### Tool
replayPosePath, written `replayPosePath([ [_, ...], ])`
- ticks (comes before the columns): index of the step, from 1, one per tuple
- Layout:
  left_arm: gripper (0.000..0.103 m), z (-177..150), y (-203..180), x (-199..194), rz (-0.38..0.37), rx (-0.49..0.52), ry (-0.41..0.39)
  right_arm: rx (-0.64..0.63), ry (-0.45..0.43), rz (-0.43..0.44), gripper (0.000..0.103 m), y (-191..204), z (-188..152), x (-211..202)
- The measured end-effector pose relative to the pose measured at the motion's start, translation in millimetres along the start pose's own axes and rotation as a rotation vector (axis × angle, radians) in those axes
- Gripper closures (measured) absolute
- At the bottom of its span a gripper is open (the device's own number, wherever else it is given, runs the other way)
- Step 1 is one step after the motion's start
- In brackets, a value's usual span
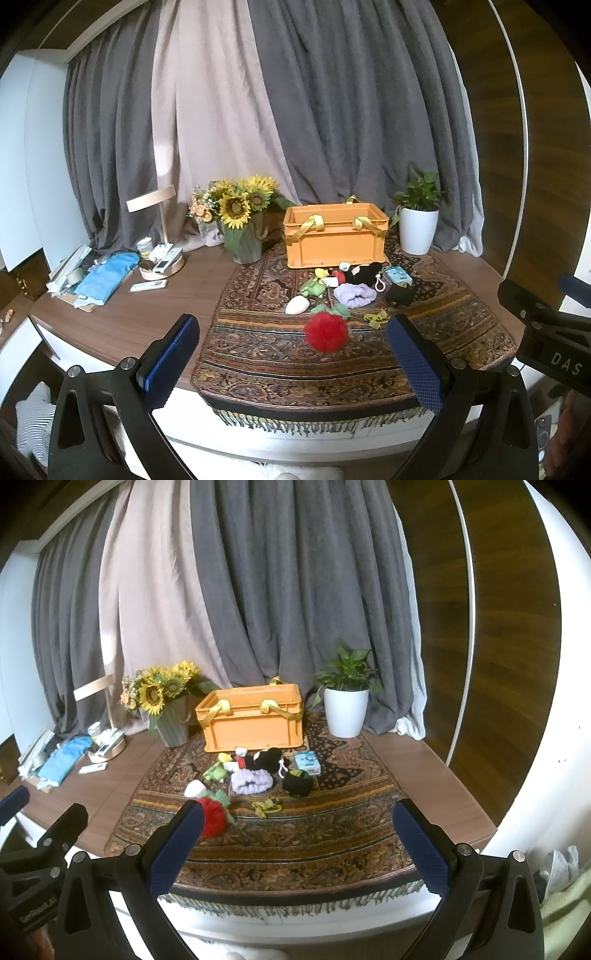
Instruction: Organize soft objects
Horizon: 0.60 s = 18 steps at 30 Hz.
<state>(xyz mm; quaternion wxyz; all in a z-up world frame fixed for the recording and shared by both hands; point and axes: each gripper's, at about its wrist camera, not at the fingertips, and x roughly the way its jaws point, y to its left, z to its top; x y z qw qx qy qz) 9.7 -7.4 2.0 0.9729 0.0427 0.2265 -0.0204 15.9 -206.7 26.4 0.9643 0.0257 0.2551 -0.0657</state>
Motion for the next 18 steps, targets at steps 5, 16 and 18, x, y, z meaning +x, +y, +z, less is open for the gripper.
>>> replayPosePath([
  [5, 0.0, -1.5, 2.7, -2.6, -0.008, 0.001, -0.002, 0.001, 0.002, 0.004, 0.001, 1.4, -0.2, 0.1],
  [16, 0.0, -1.8, 5.6, -5.6, -0.004, 0.002, -0.012, -0.003, -0.001, 0.006, 0.001, 0.7, -0.2, 1.0],
  [18, 0.0, -1.1, 5.5, -6.3, 0.001, 0.003, -0.018, -0.003, 0.001, 0.009, 0.001, 0.1, 0.1, 1.2],
])
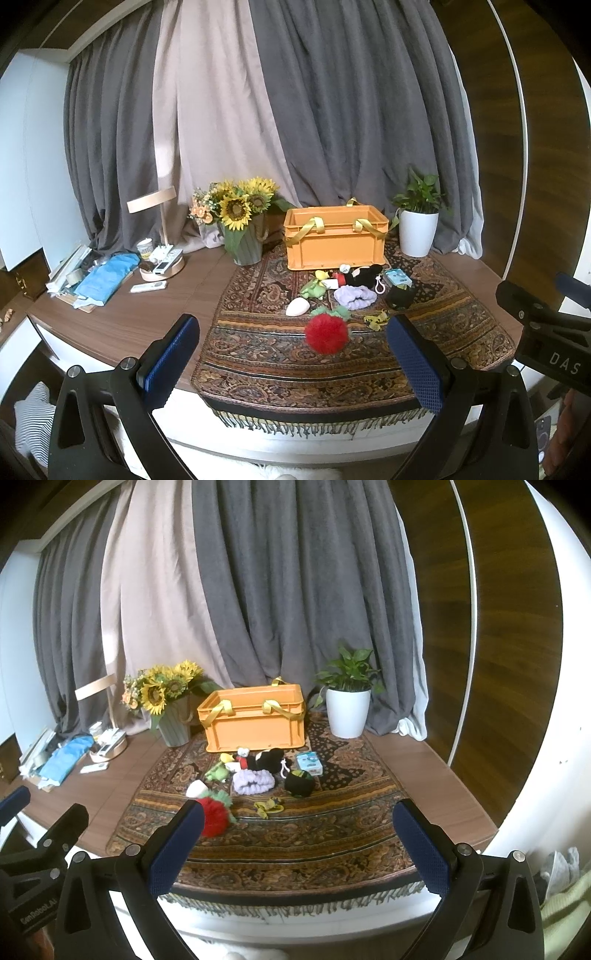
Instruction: Organize soft objects
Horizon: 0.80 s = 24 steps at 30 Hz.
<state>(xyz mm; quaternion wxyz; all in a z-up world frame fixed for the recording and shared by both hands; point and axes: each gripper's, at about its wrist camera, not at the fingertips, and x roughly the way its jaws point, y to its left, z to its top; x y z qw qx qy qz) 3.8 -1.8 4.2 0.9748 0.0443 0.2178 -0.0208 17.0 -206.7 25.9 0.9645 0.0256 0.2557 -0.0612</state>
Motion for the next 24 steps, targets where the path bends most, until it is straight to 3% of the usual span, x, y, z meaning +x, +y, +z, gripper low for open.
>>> replayPosePath([
  [24, 0.0, -1.6, -0.5, -1.2, 0.004, 0.001, -0.005, 0.004, -0.002, -0.002, 0.001, 1.3, 1.0, -0.3],
])
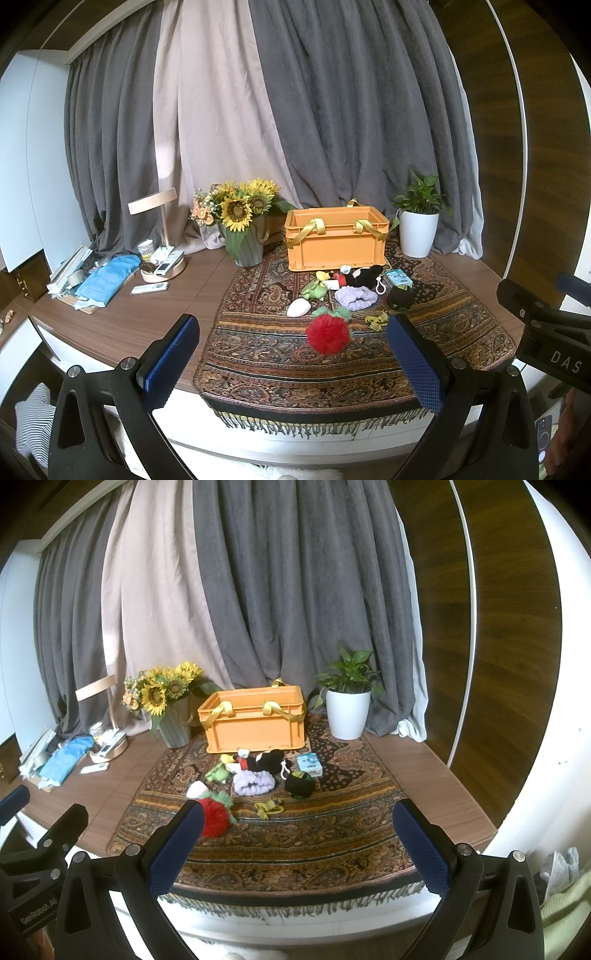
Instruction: Organize soft objects
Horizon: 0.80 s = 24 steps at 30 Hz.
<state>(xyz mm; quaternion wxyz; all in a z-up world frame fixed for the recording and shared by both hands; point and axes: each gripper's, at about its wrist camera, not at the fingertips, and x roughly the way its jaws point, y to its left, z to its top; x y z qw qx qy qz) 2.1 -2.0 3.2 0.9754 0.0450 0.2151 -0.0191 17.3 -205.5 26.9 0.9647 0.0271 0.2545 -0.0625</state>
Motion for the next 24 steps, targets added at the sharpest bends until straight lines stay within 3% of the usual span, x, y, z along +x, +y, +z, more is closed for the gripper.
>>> replayPosePath([
  [24, 0.0, -3.1, -8.6, 5.9, -0.001, 0.006, 0.018, 0.0, 0.01, 0.002, 0.001, 1.4, -0.5, 4.8],
])
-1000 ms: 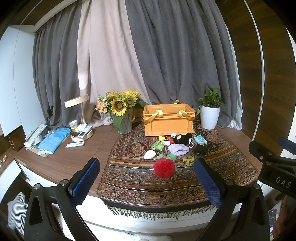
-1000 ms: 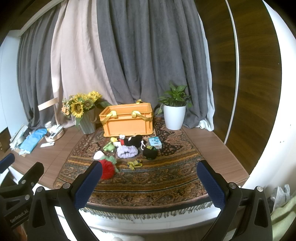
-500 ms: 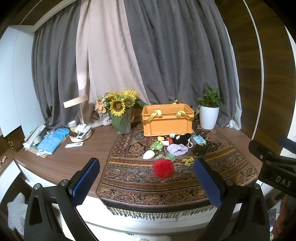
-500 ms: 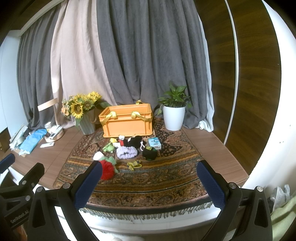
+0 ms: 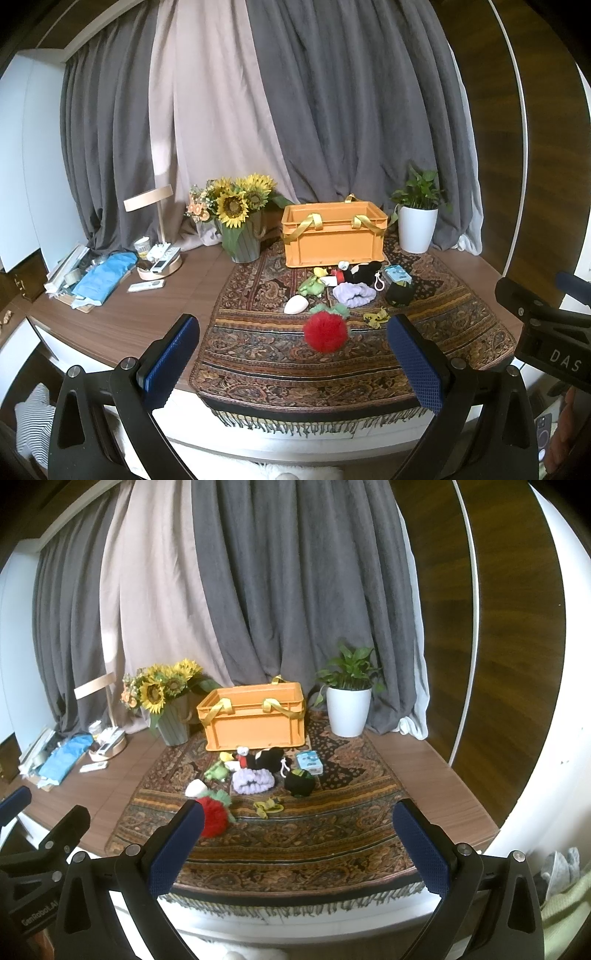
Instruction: Organize soft objects
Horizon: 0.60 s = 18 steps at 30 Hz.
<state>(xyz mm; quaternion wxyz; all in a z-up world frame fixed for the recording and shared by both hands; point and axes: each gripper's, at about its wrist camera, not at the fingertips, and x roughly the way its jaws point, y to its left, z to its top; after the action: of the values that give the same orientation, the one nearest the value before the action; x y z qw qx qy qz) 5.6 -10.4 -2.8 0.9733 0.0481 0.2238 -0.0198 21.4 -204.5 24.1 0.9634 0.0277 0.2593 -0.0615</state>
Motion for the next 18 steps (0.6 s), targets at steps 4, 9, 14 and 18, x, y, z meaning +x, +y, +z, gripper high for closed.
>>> replayPosePath([
  [4, 0.0, -1.3, -0.4, 11.8, 0.002, 0.009, 0.027, -0.006, 0.01, 0.007, 0.001, 1.7, -1.0, 9.8],
  [9, 0.0, -5.5, 2.2, 34.7, -0.018, 0.016, 0.072, -0.001, 0.041, 0.03, 0.001, 4.2, -5.2, 31.3],
  [14, 0.0, -10.7, 3.3, 62.6, -0.06, 0.038, 0.117, -0.012, 0.06, 0.04, 0.001, 12.0, -6.1, 54.0],
  [18, 0.0, -11.6, 4.8, 88.6, -0.094, 0.064, 0.138, 0.001, 0.108, 0.052, 0.001, 17.6, -6.8, 83.0],
])
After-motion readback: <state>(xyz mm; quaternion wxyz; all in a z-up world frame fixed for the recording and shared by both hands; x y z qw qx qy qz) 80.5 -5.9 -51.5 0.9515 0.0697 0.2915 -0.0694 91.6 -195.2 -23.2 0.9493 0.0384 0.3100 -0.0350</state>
